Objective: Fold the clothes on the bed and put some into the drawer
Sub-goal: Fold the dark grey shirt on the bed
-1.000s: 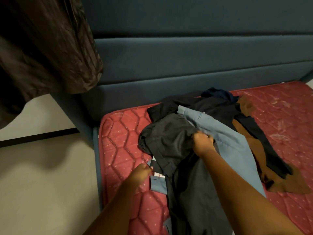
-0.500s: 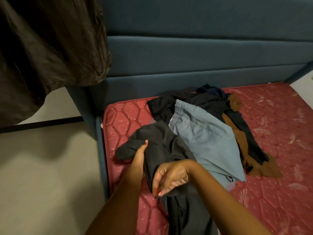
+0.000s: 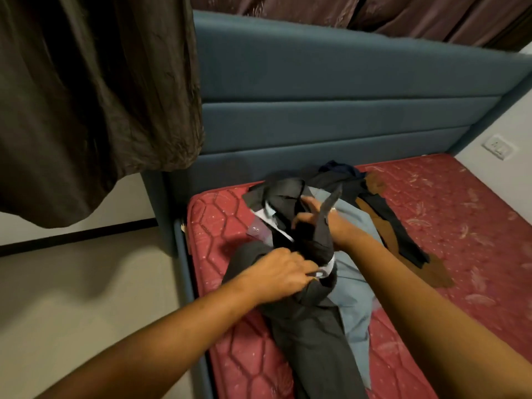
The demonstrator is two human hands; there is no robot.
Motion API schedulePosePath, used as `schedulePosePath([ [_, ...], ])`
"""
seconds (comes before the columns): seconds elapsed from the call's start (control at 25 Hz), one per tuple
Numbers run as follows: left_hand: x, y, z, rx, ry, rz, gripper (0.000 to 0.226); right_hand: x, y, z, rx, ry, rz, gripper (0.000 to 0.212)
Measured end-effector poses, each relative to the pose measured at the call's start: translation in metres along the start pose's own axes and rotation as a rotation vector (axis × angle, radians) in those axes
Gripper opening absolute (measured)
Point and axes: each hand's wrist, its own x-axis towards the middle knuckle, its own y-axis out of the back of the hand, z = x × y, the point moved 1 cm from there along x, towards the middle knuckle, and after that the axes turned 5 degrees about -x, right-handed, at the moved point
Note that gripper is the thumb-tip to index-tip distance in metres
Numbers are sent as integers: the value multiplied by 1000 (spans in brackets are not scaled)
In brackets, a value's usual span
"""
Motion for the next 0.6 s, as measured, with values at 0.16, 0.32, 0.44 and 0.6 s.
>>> schedulePosePath([
  [0.16, -39, 9, -22, 209, 224, -35, 9, -48, -28, 13, -607, -105, -282, 45],
  [0.32, -91, 28, -54, 203, 870, -175, 23, -86, -24, 18, 104, -200, -299, 21],
  [0.44, -113, 33, -50, 226, 1125, -159, 30, -103, -47, -2, 425, -212, -547, 37],
  [0.6, -131, 8, -10, 174, 1267, -125, 32, -113, -124, -11, 26, -354, -914, 88],
])
